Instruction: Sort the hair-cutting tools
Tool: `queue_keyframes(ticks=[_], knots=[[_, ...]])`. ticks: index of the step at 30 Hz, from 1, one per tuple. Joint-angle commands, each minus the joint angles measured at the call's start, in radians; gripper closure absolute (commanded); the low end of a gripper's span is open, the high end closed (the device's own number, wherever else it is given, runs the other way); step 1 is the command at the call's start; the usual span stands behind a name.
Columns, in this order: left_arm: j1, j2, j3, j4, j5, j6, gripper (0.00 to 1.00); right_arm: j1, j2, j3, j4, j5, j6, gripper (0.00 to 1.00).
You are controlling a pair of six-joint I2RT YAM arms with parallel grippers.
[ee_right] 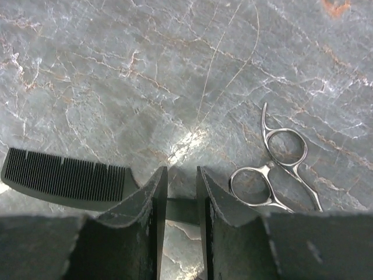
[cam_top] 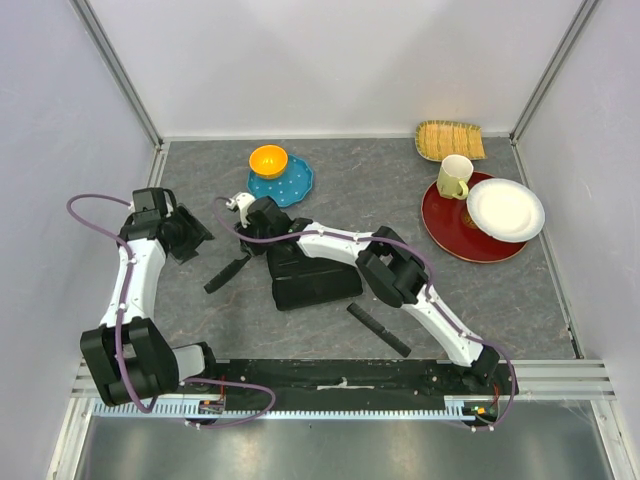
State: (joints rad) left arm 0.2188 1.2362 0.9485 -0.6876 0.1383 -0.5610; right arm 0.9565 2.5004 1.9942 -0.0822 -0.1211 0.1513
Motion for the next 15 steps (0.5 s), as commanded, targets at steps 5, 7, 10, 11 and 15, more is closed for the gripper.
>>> queue_keyframes(ticks=[5, 7, 10, 11, 15], knots=[[0.031, -0.015, 0.001, 0.008, -0.028, -0.039, 0.34, 0.007, -0.049, -0.076, -0.126, 0.015, -0.019, 0.67], [0.037, -0.018, -0.004, 0.014, -0.035, -0.042, 0.34, 0.017, -0.078, -0.119, -0.155, 0.011, -0.018, 0.67], [0.044, -0.018, -0.011, 0.025, -0.043, -0.045, 0.33, 0.043, -0.161, -0.239, -0.200, -0.020, -0.013, 0.66], [0.044, -0.020, -0.013, 0.029, -0.042, -0.043, 0.33, 0.051, -0.199, -0.292, -0.209, -0.044, -0.016, 0.65], [0.045, -0.007, -0.022, 0.048, -0.045, -0.043, 0.32, 0.091, -0.278, -0.394, -0.238, -0.078, 0.014, 0.63]])
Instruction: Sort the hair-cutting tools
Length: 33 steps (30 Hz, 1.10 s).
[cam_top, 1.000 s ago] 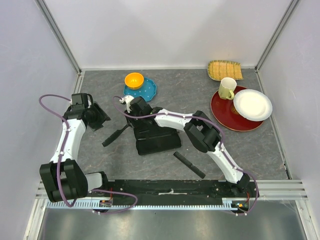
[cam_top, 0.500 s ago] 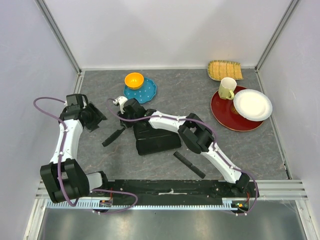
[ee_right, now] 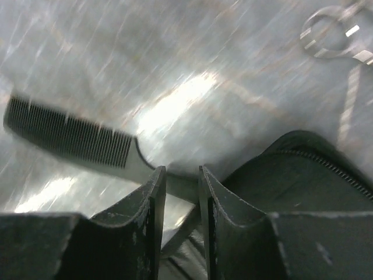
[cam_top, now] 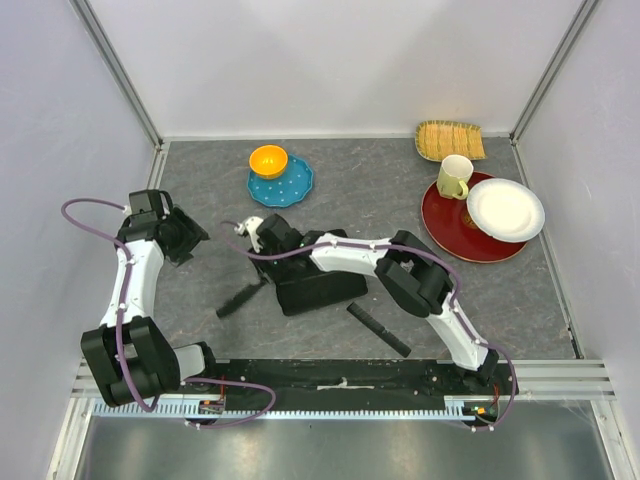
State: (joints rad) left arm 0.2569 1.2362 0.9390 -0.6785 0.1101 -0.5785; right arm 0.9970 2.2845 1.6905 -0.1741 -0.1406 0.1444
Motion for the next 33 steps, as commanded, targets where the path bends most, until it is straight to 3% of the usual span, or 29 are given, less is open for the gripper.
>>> queue_keyframes(ticks=[1, 9, 16, 21, 33], knots=[[0.005, -0.004, -0.016, 0.046, -0.013, -0.024, 0.32, 0.057, -0.085, -0.116, -0.156, -0.062, 0.032, 0.63], [0.005, -0.003, -0.040, 0.073, 0.010, -0.018, 0.32, 0.080, -0.152, -0.147, -0.209, -0.059, 0.144, 0.59], [0.007, -0.017, -0.052, 0.083, 0.034, -0.018, 0.32, 0.080, -0.165, 0.016, -0.366, 0.053, 0.210, 0.46], [0.005, -0.009, -0.054, 0.097, 0.056, -0.024, 0.32, 0.083, -0.114, 0.139, -0.554, 0.125, 0.320, 0.46], [0.005, 0.019, -0.081, 0.135, 0.091, -0.020, 0.32, 0.088, -0.083, 0.153, -0.597, 0.032, 0.296, 0.50]])
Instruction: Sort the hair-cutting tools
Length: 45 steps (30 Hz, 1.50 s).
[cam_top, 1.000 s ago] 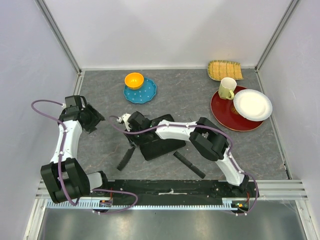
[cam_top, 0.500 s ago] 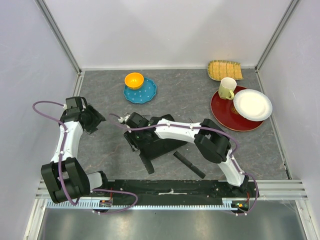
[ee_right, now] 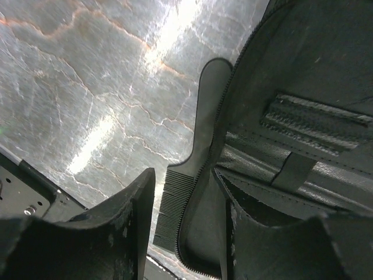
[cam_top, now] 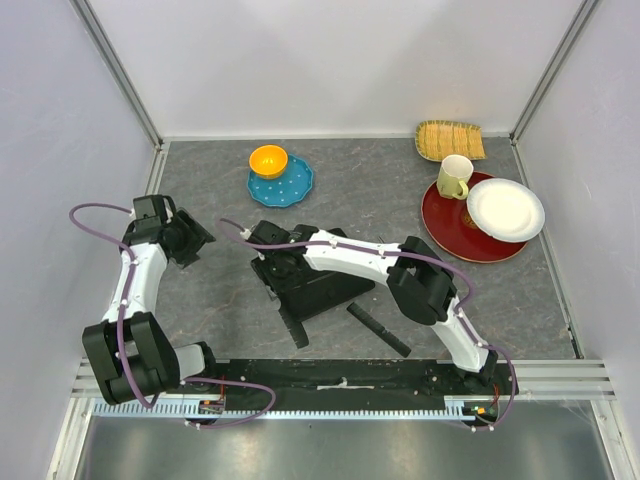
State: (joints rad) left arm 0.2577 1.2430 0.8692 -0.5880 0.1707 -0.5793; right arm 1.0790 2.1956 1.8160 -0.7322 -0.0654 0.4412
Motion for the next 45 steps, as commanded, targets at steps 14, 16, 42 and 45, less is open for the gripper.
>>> queue_keyframes(ticks=[14, 16, 42, 45], knots=[[0.006, 0.056, -0.024, 0.079, 0.049, -0.017, 0.32, 0.036, -0.040, -0.017, 0.002, -0.080, -0.098, 0.58], [0.005, 0.058, -0.026, 0.082, 0.049, -0.017, 0.32, 0.041, -0.034, -0.020, -0.001, -0.080, -0.102, 0.60], [0.011, 0.072, -0.029, 0.091, 0.069, -0.014, 0.32, -0.042, 0.006, -0.049, -0.026, 0.073, -0.047, 0.56], [0.009, 0.070, -0.030, 0.093, 0.072, -0.014, 0.32, -0.042, 0.016, -0.026, -0.016, 0.068, -0.026, 0.52]])
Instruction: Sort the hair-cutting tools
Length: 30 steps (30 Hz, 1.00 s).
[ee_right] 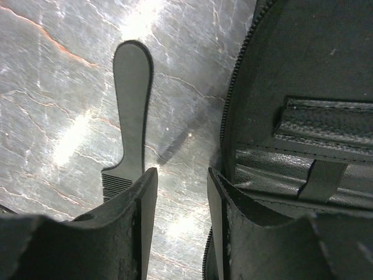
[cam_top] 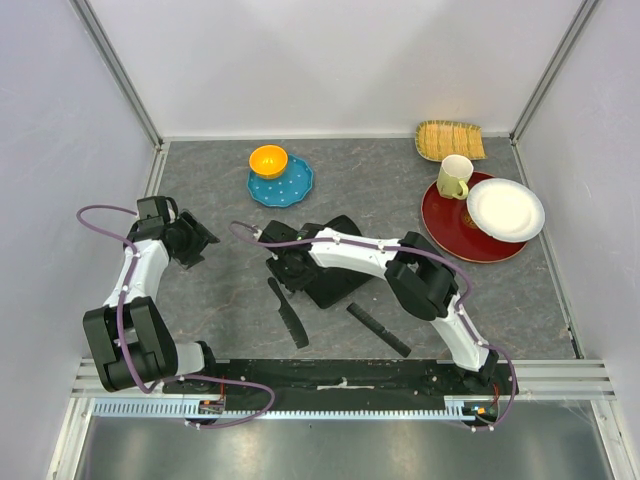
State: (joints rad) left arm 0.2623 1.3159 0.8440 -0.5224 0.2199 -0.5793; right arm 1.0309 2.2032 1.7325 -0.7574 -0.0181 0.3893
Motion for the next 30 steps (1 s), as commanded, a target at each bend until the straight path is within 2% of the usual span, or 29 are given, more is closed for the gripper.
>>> queue_keyframes(ticks=[1, 8, 15, 22, 26, 30], knots=[[0.005, -0.003, -0.006, 0.027, 0.021, -0.016, 0.32, 0.006, 0.010, 0.062, 0.010, 0.021, 0.029, 0.51], [0.005, 0.000, -0.006, 0.028, 0.015, -0.021, 0.32, 0.035, 0.027, 0.107, 0.001, 0.033, 0.051, 0.45], [0.008, 0.049, 0.052, 0.005, -0.010, -0.048, 0.32, 0.075, 0.078, 0.147, -0.016, 0.095, 0.089, 0.45], [0.008, 0.080, 0.078, 0.016, -0.033, -0.086, 0.32, 0.084, 0.142, 0.202, -0.080, 0.162, 0.108, 0.51], [0.008, 0.080, 0.075, 0.018, -0.051, -0.090, 0.32, 0.087, 0.155, 0.205, -0.117, 0.175, 0.117, 0.59], [0.011, 0.074, 0.073, 0.018, -0.073, -0.090, 0.31, 0.087, 0.167, 0.216, -0.163, 0.181, 0.109, 0.63]])
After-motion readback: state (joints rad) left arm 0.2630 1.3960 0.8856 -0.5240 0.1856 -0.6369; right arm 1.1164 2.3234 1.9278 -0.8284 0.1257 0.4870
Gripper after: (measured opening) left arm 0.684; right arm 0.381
